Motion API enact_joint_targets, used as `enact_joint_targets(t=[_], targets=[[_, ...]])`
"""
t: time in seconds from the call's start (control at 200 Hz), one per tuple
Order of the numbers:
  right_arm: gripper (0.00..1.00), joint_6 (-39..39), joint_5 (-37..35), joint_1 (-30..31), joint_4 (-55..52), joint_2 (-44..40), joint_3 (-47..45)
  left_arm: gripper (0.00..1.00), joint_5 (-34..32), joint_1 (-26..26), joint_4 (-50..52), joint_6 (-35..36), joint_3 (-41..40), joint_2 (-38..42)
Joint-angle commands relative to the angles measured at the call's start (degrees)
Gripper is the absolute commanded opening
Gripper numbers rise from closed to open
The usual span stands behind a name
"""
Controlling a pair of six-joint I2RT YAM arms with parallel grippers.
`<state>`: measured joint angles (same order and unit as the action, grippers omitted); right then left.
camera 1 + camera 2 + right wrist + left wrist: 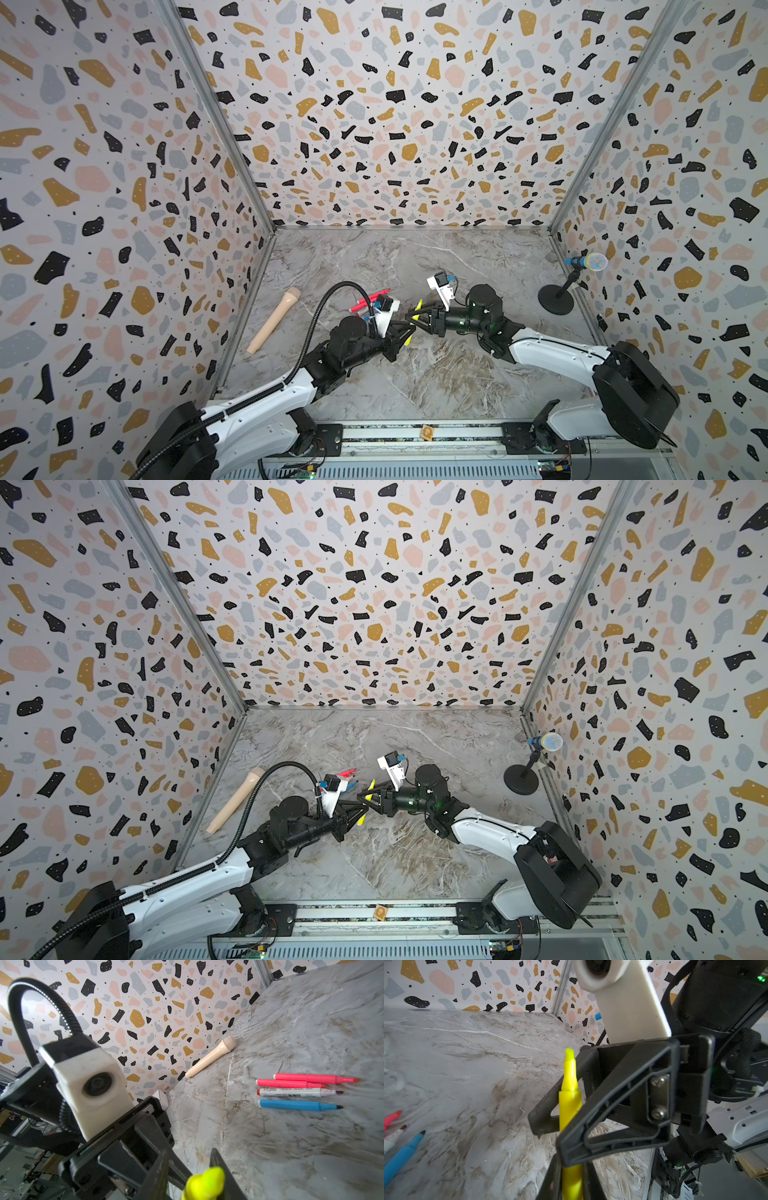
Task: Insert pens into pen caps
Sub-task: Pass a pen.
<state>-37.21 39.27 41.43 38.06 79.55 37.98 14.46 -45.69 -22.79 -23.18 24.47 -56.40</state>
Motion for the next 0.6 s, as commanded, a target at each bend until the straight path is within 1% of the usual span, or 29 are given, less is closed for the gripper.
enact_joint_targets(t=[0.0,0.055,0.095,0.12,0.15,0.17,0.21,0.26,0.365,0.461,0.546,0.596], targets=[[0.15,1.3,-0.5,0.6,0.5,-1.4,0.4,0.10,1.5,-0.7,-3.1,0.0,-1.2,0.9],[0.08,2.0,-0.4,0.9,-0.4,-2.1,0.0,0.12,1.8,-0.7,-3.2,-0.4,-1.4,1.2],[0.06,2.5,-0.6,1.1,-1.1,-2.4,-0.2,0.17,2.1,-0.8,-3.5,-0.6,-1.7,1.4],[0.06,2.6,-0.6,1.2,-1.6,-2.7,-0.4,0.25,2.5,-0.8,-3.8,-0.9,-1.8,1.5],[0.06,2.9,-0.7,1.4,-2.0,-3.1,-0.8,0.38,3.1,-0.8,-4.3,-1.2,-2.0,1.6],[0.06,3.0,-0.7,1.5,-2.1,-3.3,-1.0,0.46,3.2,-0.7,-4.6,-1.5,-2.0,1.7],[0.06,3.2,-0.6,1.6,-2.1,-3.9,-1.5,0.54,3.5,-0.8,-5.4,-2.1,-2.3,1.8],[0.05,3.2,-0.6,1.8,-2.1,-4.4,-2.1,0.60,3.7,-0.7,-6.5,-2.6,-2.6,1.7],[0.04,3.2,-0.5,1.8,-1.8,-5.2,-2.7,0.60,4.6,-0.8,-8.3,-3.3,-2.8,0.6],[0.03,2.6,-0.2,1.8,-0.5,-5.2,-3.1,0.55,5.7,-0.8,-9.8,-4.0,-2.4,-0.8],[0.01,1.2,1.2,1.8,2.1,-4.6,-3.4,0.47,7.0,-0.8,-11.9,-4.8,-2.3,-2.0],[0.01,0.2,1.8,1.9,3.6,-4.1,-3.7,0.45,7.5,-0.7,-12.6,-5.2,-2.2,-2.8]])
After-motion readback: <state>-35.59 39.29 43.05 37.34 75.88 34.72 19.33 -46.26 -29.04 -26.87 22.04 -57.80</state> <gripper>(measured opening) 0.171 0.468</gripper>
